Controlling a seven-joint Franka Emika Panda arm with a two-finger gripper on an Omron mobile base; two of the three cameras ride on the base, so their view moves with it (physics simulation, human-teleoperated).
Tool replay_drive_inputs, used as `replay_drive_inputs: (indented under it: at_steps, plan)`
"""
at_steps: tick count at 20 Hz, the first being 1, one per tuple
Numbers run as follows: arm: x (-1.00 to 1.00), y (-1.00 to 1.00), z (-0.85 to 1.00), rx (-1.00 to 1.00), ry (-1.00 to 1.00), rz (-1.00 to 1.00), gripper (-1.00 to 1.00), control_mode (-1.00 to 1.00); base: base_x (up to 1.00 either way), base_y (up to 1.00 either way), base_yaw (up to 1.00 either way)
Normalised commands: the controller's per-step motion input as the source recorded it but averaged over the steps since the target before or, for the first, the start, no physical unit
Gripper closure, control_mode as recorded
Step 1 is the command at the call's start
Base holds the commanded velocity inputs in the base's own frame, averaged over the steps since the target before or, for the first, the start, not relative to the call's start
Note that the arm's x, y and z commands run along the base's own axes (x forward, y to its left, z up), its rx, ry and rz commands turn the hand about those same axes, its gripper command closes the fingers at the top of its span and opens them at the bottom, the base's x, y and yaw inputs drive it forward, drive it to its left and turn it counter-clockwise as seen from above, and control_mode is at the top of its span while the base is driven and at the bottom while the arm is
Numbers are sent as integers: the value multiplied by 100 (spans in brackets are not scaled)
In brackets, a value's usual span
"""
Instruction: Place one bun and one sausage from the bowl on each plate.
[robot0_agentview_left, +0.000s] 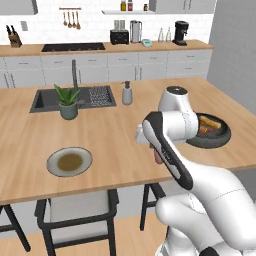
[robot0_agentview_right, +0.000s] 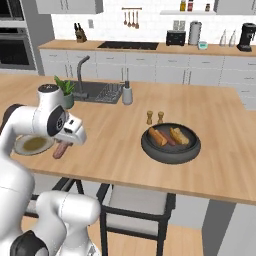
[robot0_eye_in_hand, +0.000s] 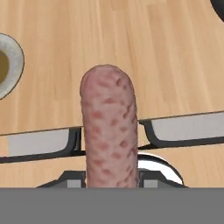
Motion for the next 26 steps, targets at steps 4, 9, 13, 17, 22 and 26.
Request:
replay_drive_inputs:
  at_steps: [4,9,13,17,22,26]
  plan:
    - [34,100,-9,-2,8,21,100,-100,0,0,0]
    - [41,96,-4,0,3,8,100,-100,0,0,0]
    - [26,95,-3,0,3,0,100,-100,0,0,0]
    - [29,79,-15,0,3,0,100,-100,0,0,0]
    - [53,32,-24,0,2,0,100,-100,0,0,0]
    - [61,0,-46,0,2,0,100,-100,0,0,0]
